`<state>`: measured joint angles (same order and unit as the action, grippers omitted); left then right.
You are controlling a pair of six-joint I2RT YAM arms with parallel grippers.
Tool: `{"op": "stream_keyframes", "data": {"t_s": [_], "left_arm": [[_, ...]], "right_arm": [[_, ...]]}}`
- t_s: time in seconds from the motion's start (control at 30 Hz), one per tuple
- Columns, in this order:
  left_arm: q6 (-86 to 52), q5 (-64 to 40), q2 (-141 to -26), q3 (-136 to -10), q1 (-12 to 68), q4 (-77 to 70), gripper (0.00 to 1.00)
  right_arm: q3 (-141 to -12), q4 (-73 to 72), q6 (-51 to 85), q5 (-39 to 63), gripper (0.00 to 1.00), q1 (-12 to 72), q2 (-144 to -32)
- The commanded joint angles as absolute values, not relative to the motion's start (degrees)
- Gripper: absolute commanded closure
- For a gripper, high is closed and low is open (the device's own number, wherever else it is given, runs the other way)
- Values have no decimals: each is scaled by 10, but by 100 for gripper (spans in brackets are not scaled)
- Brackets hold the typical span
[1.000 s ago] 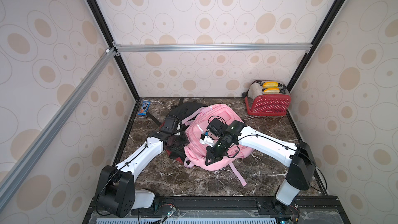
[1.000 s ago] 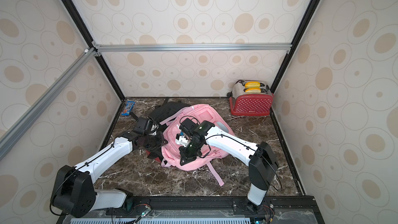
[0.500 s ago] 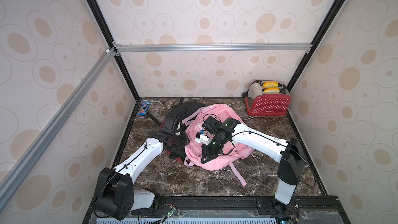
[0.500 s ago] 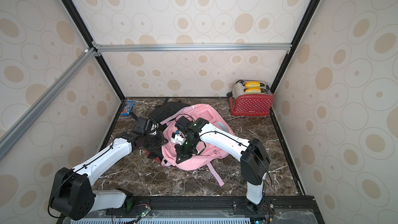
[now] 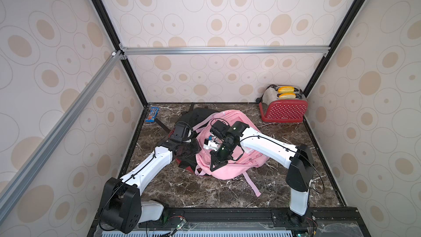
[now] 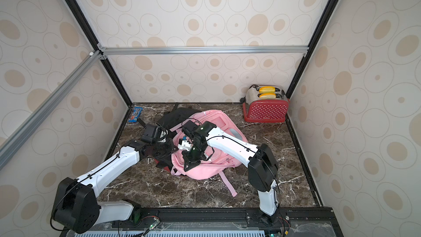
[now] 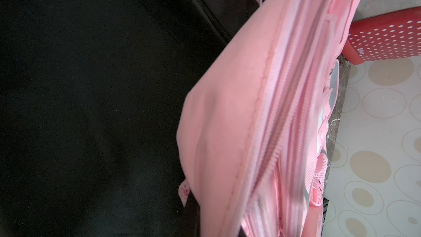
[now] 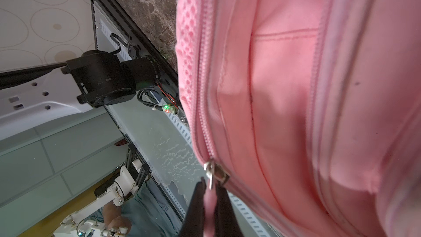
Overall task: Zip up the backpack
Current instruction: Zip the zipper on the backpack.
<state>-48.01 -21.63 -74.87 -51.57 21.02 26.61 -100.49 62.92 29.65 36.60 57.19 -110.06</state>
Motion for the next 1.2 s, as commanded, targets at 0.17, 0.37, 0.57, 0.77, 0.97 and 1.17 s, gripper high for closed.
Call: {"op": "stream_keyframes", "data": {"t_s": [0.17, 0.37, 0.57, 0.77, 0.97, 1.17], "left_arm": [[-495, -254, -723, -516, 226, 223, 100], [-495, -253, -721, -516, 227, 224, 100], [-493, -253, -726, -516, 227, 224, 100], [-492, -253, -728, -521, 226, 226, 100], [-491, -250, -732, -526, 226, 229, 100], [-493, -251, -735, -527, 226, 230, 100]], "right_arm": [[-1073, 568, 277, 399, 100, 566, -1129], [-1101, 578, 267, 391, 100, 566, -1153], [-1089, 612, 222, 321, 100, 566, -1134], [-1005, 593, 196, 264, 91, 566, -1083], [-940, 541, 210, 254, 80, 565, -1043], [-933, 526, 213, 257, 79, 565, -1034]]}}
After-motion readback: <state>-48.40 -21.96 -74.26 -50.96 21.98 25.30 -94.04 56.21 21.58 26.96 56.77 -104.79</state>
